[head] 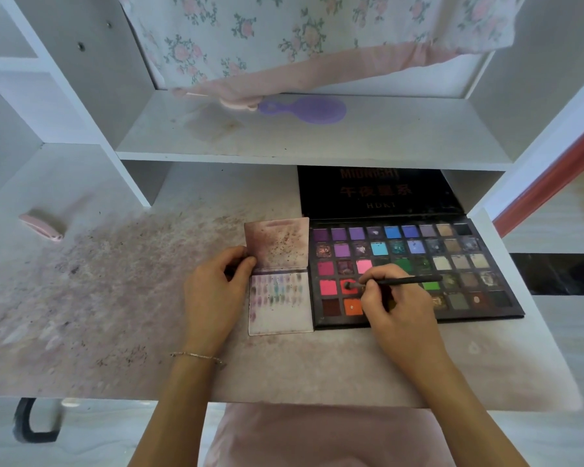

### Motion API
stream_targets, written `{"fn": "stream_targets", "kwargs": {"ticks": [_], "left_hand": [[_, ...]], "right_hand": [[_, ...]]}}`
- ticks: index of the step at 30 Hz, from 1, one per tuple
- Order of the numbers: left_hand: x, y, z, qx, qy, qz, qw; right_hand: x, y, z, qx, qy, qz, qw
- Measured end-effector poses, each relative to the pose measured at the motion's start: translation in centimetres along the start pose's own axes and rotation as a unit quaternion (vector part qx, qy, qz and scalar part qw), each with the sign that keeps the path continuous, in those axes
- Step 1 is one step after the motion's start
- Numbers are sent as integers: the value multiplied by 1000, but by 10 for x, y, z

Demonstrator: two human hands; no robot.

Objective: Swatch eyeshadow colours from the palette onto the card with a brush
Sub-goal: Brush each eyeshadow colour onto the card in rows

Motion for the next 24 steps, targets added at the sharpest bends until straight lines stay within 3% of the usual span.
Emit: {"fn": "stream_targets", "kwargs": {"ticks": [24], "left_hand": [[0, 1, -1, -11, -2, 3, 1000]], "right_hand": [[0, 5, 7, -50, -4, -43, 998]]}}
Point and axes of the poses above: each hand's wrist, its own x-axis away from the middle knuckle, its own y-axis out of the back of the hand, z = x × y, the point moved 3 cm from there along -x, towards the middle knuckle, and after that the axes turned 2 degrees about z, right-handed, at the moved point
